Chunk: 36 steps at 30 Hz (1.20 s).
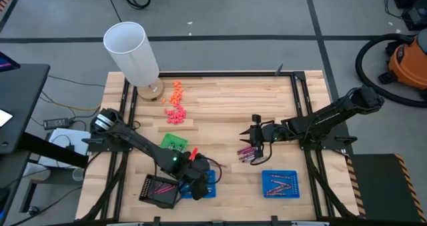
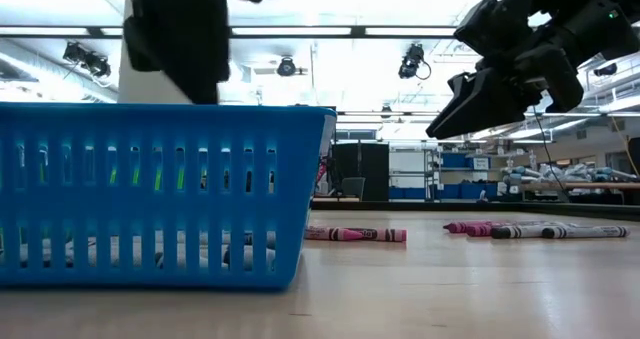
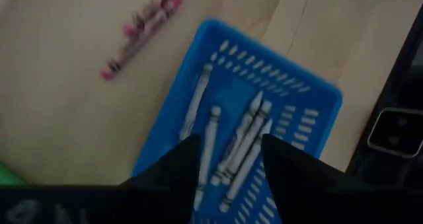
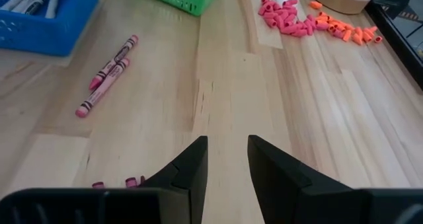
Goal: Sort crayons
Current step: Put the red crayon into the black basket
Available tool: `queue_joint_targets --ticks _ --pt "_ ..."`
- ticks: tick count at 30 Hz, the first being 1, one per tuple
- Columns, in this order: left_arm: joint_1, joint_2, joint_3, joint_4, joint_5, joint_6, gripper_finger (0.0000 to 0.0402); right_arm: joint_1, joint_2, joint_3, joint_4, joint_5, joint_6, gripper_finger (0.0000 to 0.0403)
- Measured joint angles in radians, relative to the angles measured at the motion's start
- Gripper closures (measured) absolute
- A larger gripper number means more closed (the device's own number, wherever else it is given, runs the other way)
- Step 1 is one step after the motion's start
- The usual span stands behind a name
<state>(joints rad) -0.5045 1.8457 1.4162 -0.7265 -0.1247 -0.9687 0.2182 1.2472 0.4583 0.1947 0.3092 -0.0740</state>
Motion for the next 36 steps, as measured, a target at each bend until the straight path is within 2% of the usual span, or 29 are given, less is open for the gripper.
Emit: queue_joint_targets --ticks 6,14,19,23,28,31,36 --pt "-0.002 -0.006 0.0 0.062 -0.093 0.109 0.023 0.0 0.0 0.0 0.008 -0.016 -0.001 0.0285" --pt "-0.001 -0.006 0.0 0.216 -0.167 0.29 0.023 0.0 0.0 0.0 0.007 -0.025 -0.008 0.0285" --pt "0.003 -0.006 0.0 0.311 -0.196 0.441 0.023 0.0 0.0 0.0 0.004 -0.091 -0.011 0.0285" --pt "0.011 -0.006 0.0 0.344 -0.198 0.434 0.023 0.002 0.001 0.0 0.004 -0.173 -0.032 0.0285" --pt "0.024 -0.006 0.0 0.358 -0.205 0.434 0.023 0.002 0.003 0.0 -0.005 -0.206 -0.037 0.0285" --pt "0.026 -0.005 0.0 0.357 -0.26 0.434 0.023 0.002 0.017 -0.011 -0.005 -0.21 -0.053 0.0285" --pt "0.024 0.007 0.0 0.355 -0.409 0.484 0.023 0.002 0.042 -0.032 -0.003 -0.202 -0.056 0.0285"
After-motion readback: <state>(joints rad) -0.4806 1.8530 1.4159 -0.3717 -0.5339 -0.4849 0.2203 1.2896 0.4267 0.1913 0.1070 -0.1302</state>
